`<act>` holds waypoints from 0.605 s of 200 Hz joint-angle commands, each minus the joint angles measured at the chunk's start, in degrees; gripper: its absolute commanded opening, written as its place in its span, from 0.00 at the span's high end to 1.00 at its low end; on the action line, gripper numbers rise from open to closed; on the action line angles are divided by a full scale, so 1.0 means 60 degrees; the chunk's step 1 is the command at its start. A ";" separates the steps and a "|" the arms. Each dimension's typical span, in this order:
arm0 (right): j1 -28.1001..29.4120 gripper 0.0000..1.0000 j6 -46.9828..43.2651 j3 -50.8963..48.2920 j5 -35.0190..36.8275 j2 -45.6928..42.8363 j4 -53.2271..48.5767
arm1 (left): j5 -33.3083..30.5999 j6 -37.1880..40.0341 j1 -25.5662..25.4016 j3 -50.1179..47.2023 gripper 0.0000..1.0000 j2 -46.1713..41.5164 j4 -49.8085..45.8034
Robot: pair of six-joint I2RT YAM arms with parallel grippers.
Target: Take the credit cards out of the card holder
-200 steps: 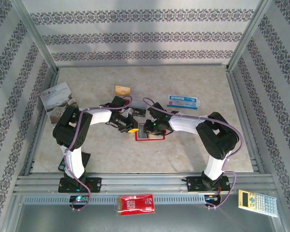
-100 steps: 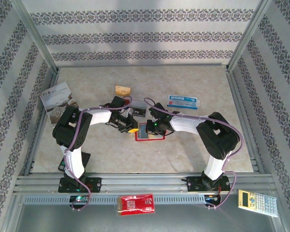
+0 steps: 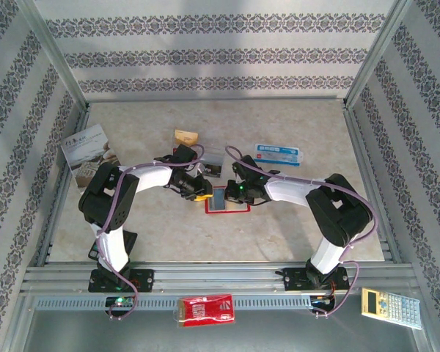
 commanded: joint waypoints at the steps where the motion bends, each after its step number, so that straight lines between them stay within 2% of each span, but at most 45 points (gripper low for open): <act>1: -0.0112 1.00 0.0111 -0.0126 0.0018 -0.0247 0.0013 | -0.1030 0.0212 0.0022 0.0153 0.71 -0.0448 -0.1104; 30: -0.0124 1.00 0.0121 -0.0081 -0.0197 -0.0117 0.0095 | -0.1194 0.0201 0.0001 0.0192 0.72 -0.0772 -0.1322; 67: -0.0135 1.00 0.0291 -0.0182 -0.0437 -0.0098 0.0375 | -0.0237 -0.0250 -0.0250 0.0044 0.79 -0.0751 -0.0550; 95: -0.0169 1.00 0.0373 -0.0227 -0.0591 -0.0012 0.0518 | -0.0281 -0.0270 -0.0370 0.0118 0.81 -0.0430 -0.0482; 121: -0.0210 0.95 0.0391 -0.0257 -0.0628 0.0070 0.0529 | -0.0237 -0.0277 -0.0456 0.0133 0.82 -0.0158 -0.0374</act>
